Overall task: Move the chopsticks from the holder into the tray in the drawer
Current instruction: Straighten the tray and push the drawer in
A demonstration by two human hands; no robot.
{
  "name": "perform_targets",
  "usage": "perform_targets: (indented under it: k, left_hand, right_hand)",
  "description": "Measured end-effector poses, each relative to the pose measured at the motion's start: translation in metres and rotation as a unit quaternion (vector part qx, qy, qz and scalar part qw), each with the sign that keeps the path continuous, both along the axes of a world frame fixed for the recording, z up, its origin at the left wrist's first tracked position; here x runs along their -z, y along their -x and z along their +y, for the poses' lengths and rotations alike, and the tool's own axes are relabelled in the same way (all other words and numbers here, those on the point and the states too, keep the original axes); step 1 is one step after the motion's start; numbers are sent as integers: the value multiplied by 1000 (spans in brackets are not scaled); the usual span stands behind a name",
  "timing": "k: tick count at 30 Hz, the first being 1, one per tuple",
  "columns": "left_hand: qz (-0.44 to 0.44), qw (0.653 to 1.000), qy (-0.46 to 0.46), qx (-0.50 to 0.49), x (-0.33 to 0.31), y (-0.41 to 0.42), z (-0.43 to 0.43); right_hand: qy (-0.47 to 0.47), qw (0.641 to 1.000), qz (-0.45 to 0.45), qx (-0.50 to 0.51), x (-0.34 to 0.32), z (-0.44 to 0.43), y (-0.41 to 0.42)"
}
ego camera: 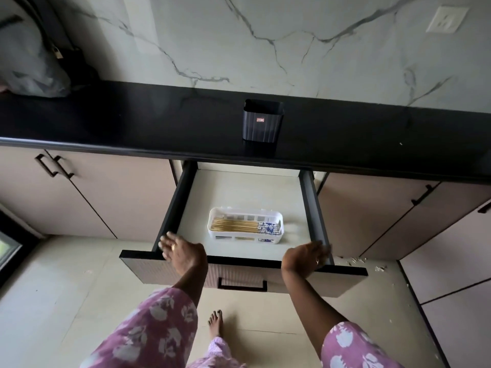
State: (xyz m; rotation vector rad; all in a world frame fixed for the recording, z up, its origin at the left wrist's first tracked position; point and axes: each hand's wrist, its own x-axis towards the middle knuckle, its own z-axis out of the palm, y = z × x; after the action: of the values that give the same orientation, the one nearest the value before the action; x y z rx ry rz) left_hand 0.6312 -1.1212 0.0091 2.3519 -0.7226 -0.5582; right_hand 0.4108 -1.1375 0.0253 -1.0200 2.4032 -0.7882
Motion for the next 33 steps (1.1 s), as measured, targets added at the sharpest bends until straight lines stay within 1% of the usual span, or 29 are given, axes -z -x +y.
perform_targets:
  k: [2, 4, 7, 12, 16, 26, 33]
  left_hand:
    - [60, 996, -20, -59, 0, 8, 12]
    - [123, 988, -7, -90, -6, 14, 13]
    - [159, 981, 13, -106, -11, 12, 7]
    - [178, 977, 21, -114, -11, 9, -6]
    - [170, 980, 23, -104, -12, 6, -29]
    - [167, 981, 46, -92, -9, 2, -114]
    - [165, 983, 44, -68, -12, -3, -164]
  right_hand:
    - [-20, 996, -72, 47, -7, 11, -4]
    - [-20, 989, -132, 66, -9, 15, -7]
    - [-16, 985, -159, 69, -8, 11, -4]
    - [0, 982, -173, 73, -6, -3, -2]
    - [17, 982, -175, 64, -5, -22, -3]
    - [26, 984, -165, 65, -7, -108, -7]
    - [26, 984, -155, 80, -8, -167, -11]
